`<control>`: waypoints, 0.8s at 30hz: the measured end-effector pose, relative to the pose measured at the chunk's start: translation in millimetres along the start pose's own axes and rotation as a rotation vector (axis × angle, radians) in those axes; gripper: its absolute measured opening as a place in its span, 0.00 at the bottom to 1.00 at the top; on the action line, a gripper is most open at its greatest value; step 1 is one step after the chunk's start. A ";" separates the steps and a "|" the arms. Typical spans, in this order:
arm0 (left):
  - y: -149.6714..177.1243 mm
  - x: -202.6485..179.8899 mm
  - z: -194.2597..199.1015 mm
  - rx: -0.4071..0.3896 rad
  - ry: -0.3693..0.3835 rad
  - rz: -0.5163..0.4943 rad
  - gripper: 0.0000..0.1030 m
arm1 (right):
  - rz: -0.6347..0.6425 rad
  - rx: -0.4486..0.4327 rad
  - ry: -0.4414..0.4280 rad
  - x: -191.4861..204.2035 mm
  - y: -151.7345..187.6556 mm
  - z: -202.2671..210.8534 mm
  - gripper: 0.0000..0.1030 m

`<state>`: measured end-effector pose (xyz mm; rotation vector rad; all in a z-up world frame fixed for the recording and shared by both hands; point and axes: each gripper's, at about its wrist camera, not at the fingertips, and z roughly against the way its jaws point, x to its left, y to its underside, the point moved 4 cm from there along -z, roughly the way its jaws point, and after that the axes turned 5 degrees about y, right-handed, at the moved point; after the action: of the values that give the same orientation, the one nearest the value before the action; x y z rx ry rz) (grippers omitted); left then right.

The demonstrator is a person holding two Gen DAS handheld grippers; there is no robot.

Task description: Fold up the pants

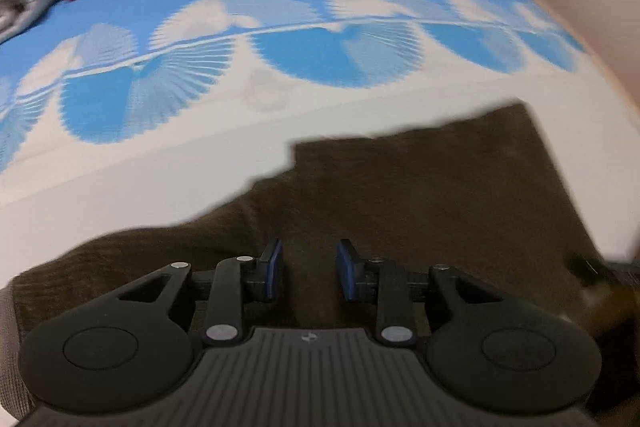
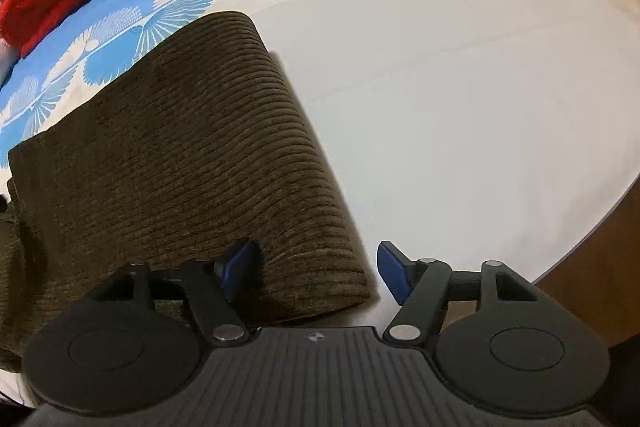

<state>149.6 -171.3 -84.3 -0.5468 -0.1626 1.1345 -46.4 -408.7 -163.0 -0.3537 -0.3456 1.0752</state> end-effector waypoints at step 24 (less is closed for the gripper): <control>37.9 -29.8 72.7 -0.073 -0.112 -0.087 0.43 | -0.008 -0.036 -0.045 0.3 5.8 10.3 0.63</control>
<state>77.4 -162.1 -36.2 -0.5357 -0.3227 1.0783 -55.3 -404.8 -156.3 -0.3605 -0.4065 1.0715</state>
